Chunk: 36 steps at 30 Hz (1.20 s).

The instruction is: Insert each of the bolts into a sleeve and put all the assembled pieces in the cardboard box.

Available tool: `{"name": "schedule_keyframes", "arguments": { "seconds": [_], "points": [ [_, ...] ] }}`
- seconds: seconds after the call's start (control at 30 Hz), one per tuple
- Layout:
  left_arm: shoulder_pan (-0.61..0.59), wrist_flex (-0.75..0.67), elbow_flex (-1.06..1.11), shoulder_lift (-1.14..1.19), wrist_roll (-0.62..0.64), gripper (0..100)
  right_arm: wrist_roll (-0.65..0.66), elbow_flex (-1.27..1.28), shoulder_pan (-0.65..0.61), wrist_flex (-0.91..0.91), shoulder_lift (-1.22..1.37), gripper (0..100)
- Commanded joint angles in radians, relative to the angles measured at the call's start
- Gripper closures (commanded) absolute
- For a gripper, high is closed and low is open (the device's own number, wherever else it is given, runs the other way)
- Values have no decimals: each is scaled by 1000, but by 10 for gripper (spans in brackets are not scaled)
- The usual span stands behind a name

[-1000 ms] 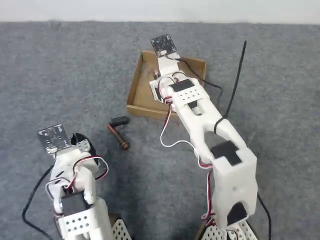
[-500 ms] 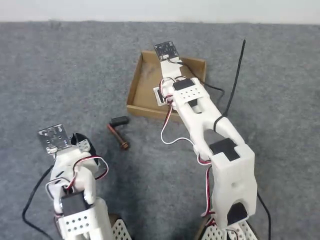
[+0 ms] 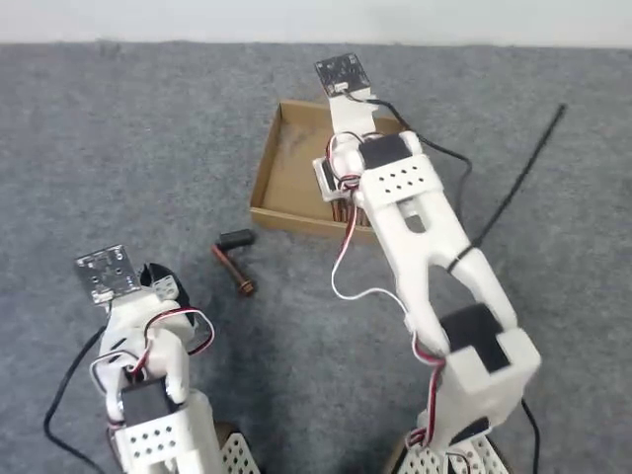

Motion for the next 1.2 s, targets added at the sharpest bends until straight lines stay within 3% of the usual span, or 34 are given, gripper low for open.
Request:
{"name": "schedule_keyframes", "arguments": {
  "seconds": [0.0,0.23,0.4,0.73,0.83,1.03,1.17],
  "points": [
    [-3,0,-15,23,-15,988,-8,-43,-2,134,-137,987],
    [32,0,-15,25,-17,988,-12,-41,-4,456,-254,987],
    [34,0,-15,26,-17,988,-15,40,-4,542,-321,989],
    [29,2,-15,21,-17,988,-5,552,-2,374,-722,986],
    [25,0,-18,21,-17,988,60,669,-7,306,-817,986],
    [-157,-17,-93,26,-17,988,143,809,-7,188,-849,986],
    [-178,32,-147,28,-68,988,152,875,-8,82,-849,986]
  ]
}}
